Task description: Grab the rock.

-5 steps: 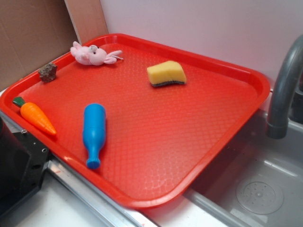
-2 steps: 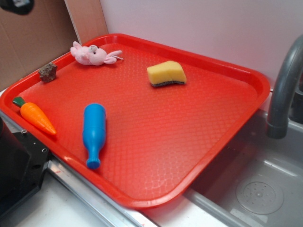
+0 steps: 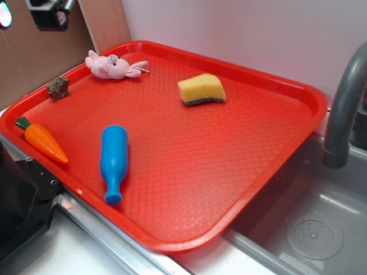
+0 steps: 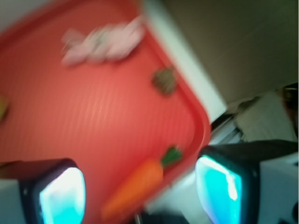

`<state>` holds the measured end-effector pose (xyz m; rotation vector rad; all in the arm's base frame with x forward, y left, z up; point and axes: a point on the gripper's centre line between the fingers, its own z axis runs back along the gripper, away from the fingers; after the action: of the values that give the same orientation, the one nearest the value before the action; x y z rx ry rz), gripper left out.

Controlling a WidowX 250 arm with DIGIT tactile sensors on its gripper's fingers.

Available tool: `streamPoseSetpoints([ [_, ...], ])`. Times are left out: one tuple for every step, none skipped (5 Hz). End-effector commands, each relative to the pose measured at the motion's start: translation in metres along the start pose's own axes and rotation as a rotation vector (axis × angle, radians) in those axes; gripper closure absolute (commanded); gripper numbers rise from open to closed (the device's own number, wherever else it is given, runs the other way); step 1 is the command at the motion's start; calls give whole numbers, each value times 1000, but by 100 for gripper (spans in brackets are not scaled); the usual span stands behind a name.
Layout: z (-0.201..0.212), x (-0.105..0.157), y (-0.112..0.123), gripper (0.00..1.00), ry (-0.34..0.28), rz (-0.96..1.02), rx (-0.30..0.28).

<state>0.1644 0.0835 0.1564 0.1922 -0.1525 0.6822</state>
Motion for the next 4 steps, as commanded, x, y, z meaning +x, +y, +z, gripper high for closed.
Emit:
streamPoseSetpoints([
  [11,5,9,0,-52,16,3],
  [11,5,9,0,-52,16,3],
  [-34,24,11,0,-7,208,48],
  [-73,36,16,0,-5,414,69],
])
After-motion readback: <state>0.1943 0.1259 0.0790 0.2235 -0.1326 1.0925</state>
